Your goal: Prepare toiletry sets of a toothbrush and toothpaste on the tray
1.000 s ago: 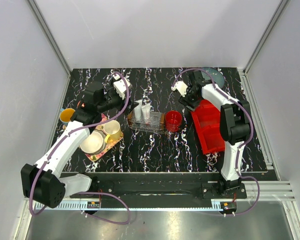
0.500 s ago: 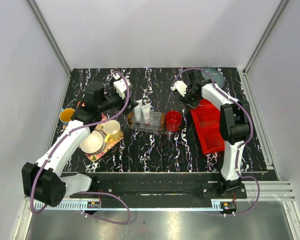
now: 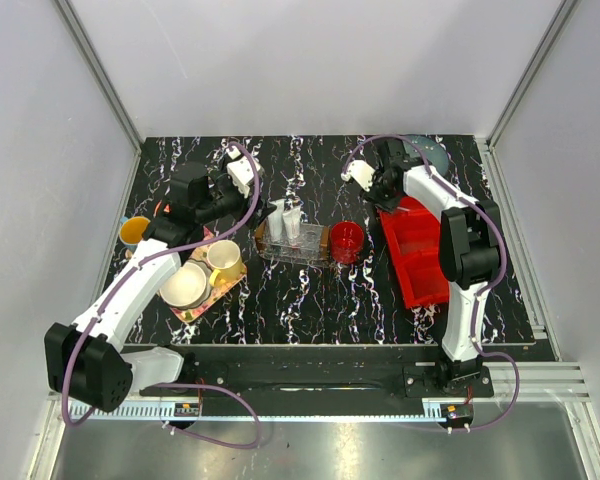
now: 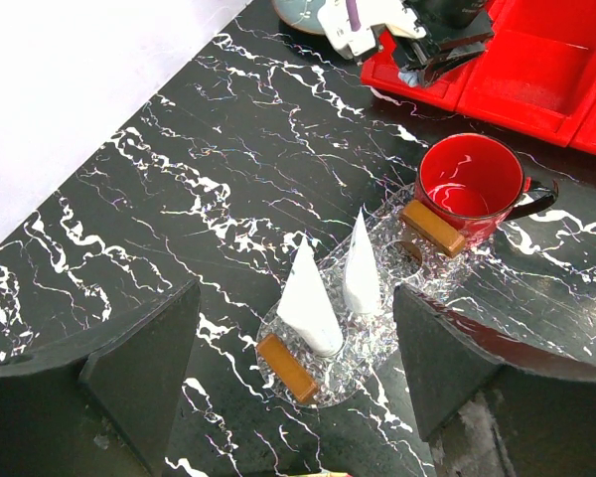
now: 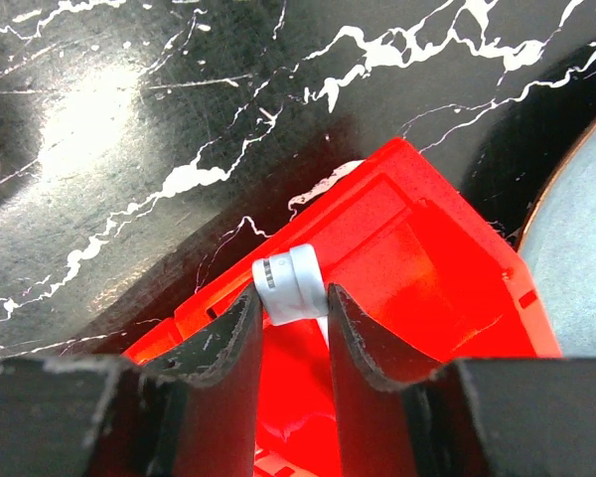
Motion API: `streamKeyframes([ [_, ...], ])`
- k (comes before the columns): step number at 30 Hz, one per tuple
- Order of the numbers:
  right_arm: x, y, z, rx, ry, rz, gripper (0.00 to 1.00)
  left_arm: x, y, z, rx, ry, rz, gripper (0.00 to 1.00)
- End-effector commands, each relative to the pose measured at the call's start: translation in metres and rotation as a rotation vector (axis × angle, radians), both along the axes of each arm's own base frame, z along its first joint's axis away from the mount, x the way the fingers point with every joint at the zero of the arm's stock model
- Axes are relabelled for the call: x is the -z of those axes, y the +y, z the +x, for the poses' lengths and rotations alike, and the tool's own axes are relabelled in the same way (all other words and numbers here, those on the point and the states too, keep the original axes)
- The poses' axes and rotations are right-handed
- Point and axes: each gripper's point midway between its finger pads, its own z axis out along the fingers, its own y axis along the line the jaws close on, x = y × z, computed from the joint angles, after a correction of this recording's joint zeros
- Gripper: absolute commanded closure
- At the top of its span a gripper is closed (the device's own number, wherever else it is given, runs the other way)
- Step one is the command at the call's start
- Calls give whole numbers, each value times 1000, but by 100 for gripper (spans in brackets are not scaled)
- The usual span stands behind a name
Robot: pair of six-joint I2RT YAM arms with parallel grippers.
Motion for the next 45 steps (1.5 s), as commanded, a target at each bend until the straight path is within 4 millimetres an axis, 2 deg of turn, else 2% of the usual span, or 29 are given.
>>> streamKeyframes([
  [1, -47, 3, 18, -3, -120, 26, 68, -11, 1, 5, -3, -39, -11, 17],
  [10, -76, 9, 15, 6, -153, 76, 69, -13, 0, 6, 1, -39, -14, 17],
  [15, -103, 15, 11, 26, -179, 137, 70, -21, -1, 7, 2, -45, -31, 17],
  [25, -172, 29, -7, 68, -253, 305, 72, -42, -9, 5, 25, -44, -94, 17],
  [31, -235, 43, -24, 71, -324, 459, 74, -58, -16, 4, 48, -34, -149, 17],
  [36, -296, 61, -48, 39, -355, 629, 74, -76, -26, 1, 86, -12, -219, 18],
  [40, -336, 81, -79, -28, -326, 785, 74, -93, -41, -7, 165, 46, -314, 21],
  [41, -343, 89, -90, -61, -288, 840, 74, -93, -44, -10, 180, 69, -328, 21],
  [43, -358, 99, -109, -124, -257, 914, 75, -108, -53, -16, 234, 67, -380, 22],
  [45, -364, 105, -120, -137, -213, 972, 75, -117, -59, -19, 268, 73, -409, 22],
])
